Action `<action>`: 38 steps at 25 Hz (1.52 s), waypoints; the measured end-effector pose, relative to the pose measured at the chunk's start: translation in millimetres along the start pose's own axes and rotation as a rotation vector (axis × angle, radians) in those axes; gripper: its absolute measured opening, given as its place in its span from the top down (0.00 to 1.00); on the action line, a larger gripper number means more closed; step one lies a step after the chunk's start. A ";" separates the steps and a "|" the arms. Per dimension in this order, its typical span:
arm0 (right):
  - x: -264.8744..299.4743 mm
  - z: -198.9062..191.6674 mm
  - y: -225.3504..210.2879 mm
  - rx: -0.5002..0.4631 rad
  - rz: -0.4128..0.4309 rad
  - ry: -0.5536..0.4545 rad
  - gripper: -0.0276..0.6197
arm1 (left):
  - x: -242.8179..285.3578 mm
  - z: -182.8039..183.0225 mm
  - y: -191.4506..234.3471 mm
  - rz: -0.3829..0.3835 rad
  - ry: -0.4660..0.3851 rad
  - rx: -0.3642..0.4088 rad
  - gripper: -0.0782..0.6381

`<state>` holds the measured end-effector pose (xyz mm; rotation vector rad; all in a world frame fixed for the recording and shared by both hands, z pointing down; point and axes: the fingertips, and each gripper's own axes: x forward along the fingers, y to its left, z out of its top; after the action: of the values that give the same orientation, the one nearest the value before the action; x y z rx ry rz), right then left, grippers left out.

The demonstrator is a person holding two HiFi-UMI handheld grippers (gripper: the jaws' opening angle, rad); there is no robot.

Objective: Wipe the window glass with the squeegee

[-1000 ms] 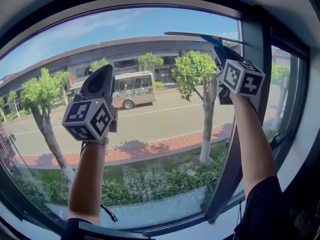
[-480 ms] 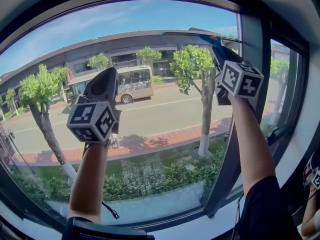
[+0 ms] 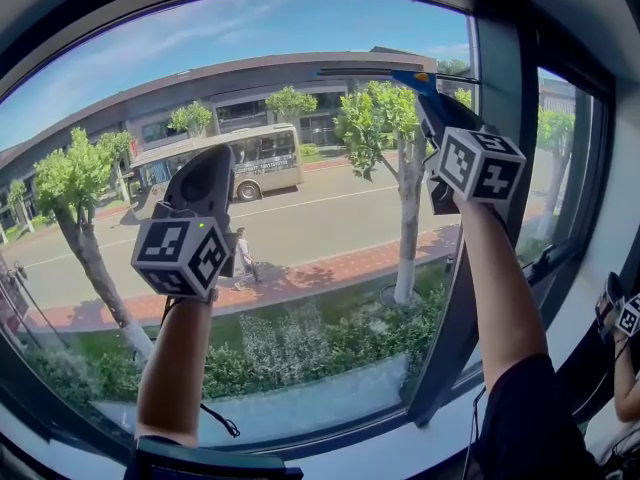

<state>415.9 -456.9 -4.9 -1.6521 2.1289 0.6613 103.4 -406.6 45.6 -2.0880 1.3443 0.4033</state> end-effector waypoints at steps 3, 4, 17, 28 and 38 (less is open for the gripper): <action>-2.9 -3.2 0.4 0.002 0.000 -0.001 0.74 | -3.0 -9.7 1.0 0.000 0.017 -0.011 0.89; -4.0 -4.0 0.8 0.003 -0.001 0.000 0.74 | -4.0 -12.5 2.1 0.001 0.021 -0.019 0.89; -26.6 -31.2 12.0 0.000 -0.006 0.016 0.74 | -28.0 -37.4 2.0 0.006 0.049 -0.052 0.89; -38.2 -53.4 6.2 0.022 -0.016 0.033 0.74 | -27.2 -56.6 -12.4 -0.026 0.083 -0.060 0.89; -67.4 -69.7 12.2 0.033 -0.022 0.069 0.74 | -30.0 -61.7 -33.3 -0.034 0.123 -0.076 0.89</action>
<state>420.8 -440.1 91.3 -1.7018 2.1535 0.5674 115.7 -415.1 120.4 -2.2267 1.3813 0.3207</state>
